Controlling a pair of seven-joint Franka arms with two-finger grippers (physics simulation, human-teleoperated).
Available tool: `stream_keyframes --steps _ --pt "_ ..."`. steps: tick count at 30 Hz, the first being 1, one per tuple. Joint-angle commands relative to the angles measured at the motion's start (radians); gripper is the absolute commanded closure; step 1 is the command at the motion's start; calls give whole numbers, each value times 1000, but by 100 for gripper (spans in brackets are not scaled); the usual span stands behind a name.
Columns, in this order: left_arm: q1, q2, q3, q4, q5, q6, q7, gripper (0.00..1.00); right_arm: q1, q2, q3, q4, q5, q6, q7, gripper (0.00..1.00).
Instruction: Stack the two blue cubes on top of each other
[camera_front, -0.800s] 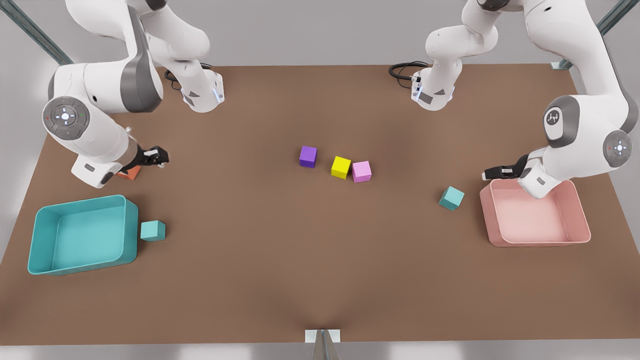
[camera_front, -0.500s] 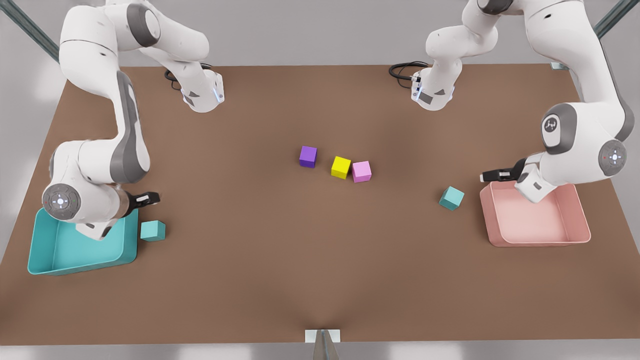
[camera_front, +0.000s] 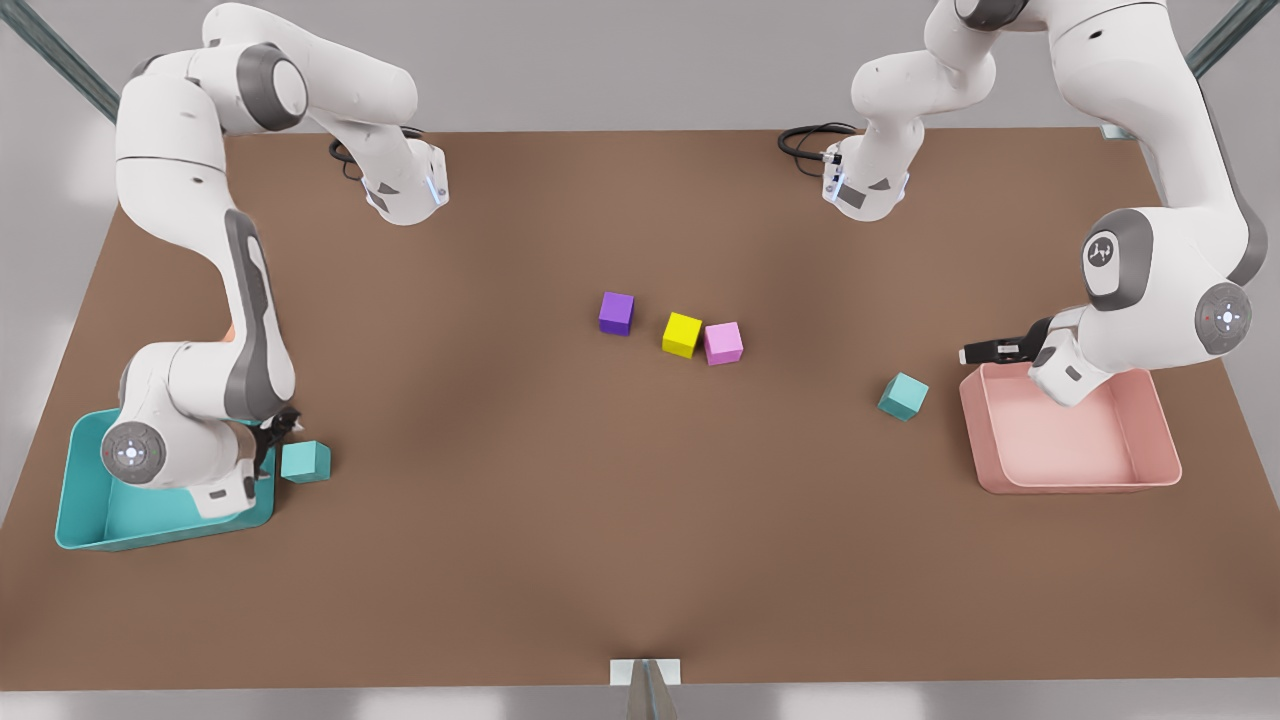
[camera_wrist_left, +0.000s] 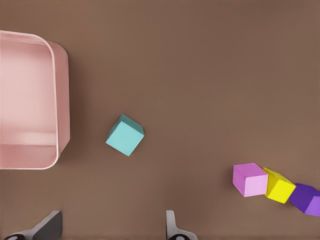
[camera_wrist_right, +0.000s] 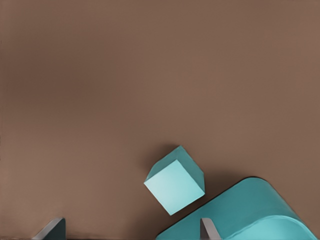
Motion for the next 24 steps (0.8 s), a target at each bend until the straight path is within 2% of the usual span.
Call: stream_keyframes --steps 1,8,10,16,24 --pt "2 -1 0 0 1 -1 -2 0 -7 4 0 -7 22 1 -810 0" --pt "3 -3 1 0 1 -36 -2 0 -24 18 1 -88 28 139 -809 0" --pt "3 -1 1 0 2 -36 -2 0 -31 -11 1 -171 30 243 -809 0" --pt "2 11 1 0 1 -36 -3 0 -31 -14 -2 -215 65 412 -789 0" --pt "3 11 1 0 2 -39 -3 0 -55 -8 -3 -278 56 435 -784 0"
